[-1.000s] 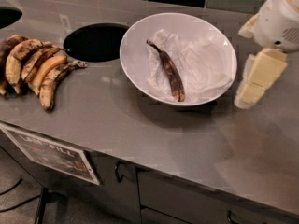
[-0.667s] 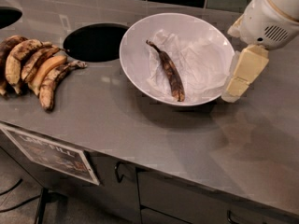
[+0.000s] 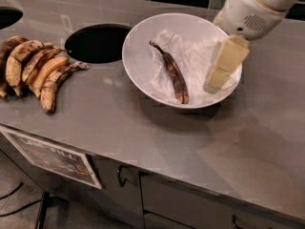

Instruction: Pick banana from white bowl

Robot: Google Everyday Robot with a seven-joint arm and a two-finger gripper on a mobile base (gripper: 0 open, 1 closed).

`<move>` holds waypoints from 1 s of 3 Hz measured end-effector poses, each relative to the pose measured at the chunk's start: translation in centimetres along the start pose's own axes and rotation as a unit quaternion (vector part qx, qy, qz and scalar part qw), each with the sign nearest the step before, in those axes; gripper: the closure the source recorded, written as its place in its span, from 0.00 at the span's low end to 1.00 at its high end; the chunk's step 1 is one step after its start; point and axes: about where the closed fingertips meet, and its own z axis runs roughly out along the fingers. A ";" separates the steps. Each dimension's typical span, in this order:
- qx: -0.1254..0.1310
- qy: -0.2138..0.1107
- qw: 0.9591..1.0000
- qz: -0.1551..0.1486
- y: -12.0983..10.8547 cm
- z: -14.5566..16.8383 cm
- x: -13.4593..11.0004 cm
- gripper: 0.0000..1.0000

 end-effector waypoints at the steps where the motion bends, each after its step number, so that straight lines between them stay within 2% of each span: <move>1: 0.010 -0.054 0.998 0.027 -0.9 0.5 -2.6 0.00; 2: 0.010 -0.055 0.998 0.028 -0.9 0.5 -2.7 0.00; 3: 0.005 -0.064 0.997 0.048 -1.3 2.1 -4.0 0.00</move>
Offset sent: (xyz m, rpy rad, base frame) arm 0.0107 0.0172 0.0035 0.0864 -0.0169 -0.0265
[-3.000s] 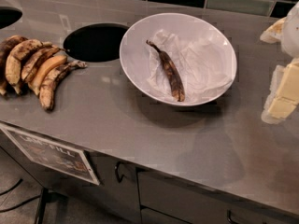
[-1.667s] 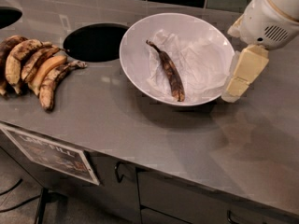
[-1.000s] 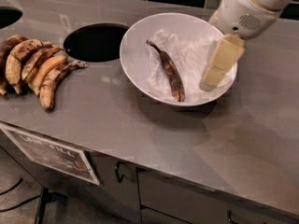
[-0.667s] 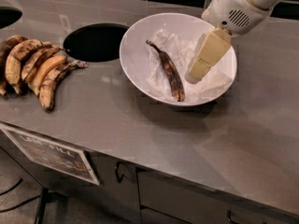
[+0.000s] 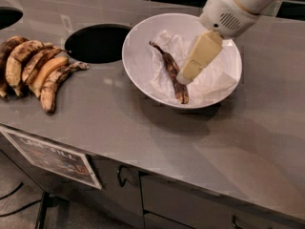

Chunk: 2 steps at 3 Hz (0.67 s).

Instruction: Pick banana from white bowl

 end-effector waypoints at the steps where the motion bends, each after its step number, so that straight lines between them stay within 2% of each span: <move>1: 0.006 -0.022 0.998 0.050 -0.3 2.0 -1.1 0.00; 2: 0.027 -0.027 0.993 0.116 -0.7 3.7 -1.8 0.00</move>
Offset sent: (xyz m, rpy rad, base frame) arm 0.0369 0.0374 -0.0376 0.1401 0.0262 -0.3393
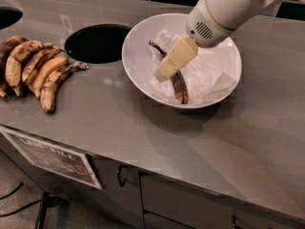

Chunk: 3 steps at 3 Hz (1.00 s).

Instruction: Pick banana from white bowl

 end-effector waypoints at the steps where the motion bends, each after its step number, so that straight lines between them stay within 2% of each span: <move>1: 0.000 0.000 1.000 0.000 0.0 0.0 0.0 0.00; 3: 0.002 0.001 0.999 0.045 0.0 1.3 0.6 0.00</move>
Offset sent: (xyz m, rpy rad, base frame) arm 0.0065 0.0035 -0.0197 0.0406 0.0520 -0.0678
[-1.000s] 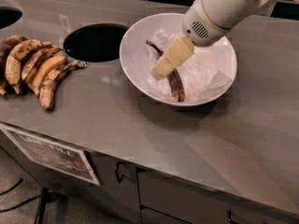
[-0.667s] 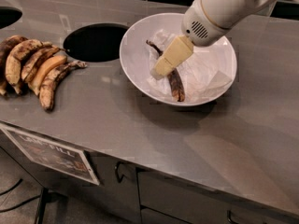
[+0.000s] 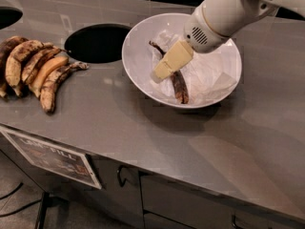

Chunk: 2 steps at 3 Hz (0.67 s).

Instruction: Pick banana from white bowl

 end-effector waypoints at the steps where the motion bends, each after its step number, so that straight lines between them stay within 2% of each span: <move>1: 0.005 -0.002 1.000 0.023 -0.1 0.6 0.4 0.05; 2: 0.007 -0.006 0.999 0.039 -0.2 1.1 0.5 0.16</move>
Offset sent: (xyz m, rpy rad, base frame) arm 0.0072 -0.0030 -0.0182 0.0530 0.0234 -0.1085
